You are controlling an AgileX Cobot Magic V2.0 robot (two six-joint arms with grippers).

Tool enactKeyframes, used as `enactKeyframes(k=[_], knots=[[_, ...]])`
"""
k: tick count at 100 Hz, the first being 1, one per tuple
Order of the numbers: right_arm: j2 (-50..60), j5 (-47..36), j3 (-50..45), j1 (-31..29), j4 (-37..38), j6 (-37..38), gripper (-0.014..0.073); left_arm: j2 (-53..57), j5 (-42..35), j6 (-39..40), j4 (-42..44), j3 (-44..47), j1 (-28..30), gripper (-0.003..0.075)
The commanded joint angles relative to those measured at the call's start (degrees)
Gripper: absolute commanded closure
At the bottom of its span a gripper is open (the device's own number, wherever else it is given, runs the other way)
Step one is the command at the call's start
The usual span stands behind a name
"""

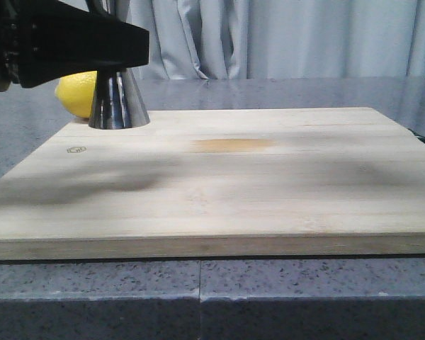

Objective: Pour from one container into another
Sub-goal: 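Lift the glass beaker with the right gripper toward the jigger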

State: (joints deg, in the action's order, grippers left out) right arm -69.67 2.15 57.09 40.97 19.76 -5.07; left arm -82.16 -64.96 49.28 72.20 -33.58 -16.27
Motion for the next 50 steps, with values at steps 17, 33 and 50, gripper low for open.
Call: enactKeyframes(k=[17, 33, 50], knots=[[1.2, -4.1, 3.1, 0.1, 2.1, -0.5, 0.0316, 1.9, -4.3, 1.0, -2.3, -1.7, 0.1, 0.0739], [1.1, -4.0, 3.1, 0.1, 3.0, -0.5, 0.0316, 1.9, -4.3, 1.0, -2.3, -1.7, 0.1, 0.0739], [1.1, -4.0, 3.1, 0.1, 3.8, -0.5, 0.0316, 1.9, -4.3, 1.0, -2.3, -1.7, 0.1, 0.0739]])
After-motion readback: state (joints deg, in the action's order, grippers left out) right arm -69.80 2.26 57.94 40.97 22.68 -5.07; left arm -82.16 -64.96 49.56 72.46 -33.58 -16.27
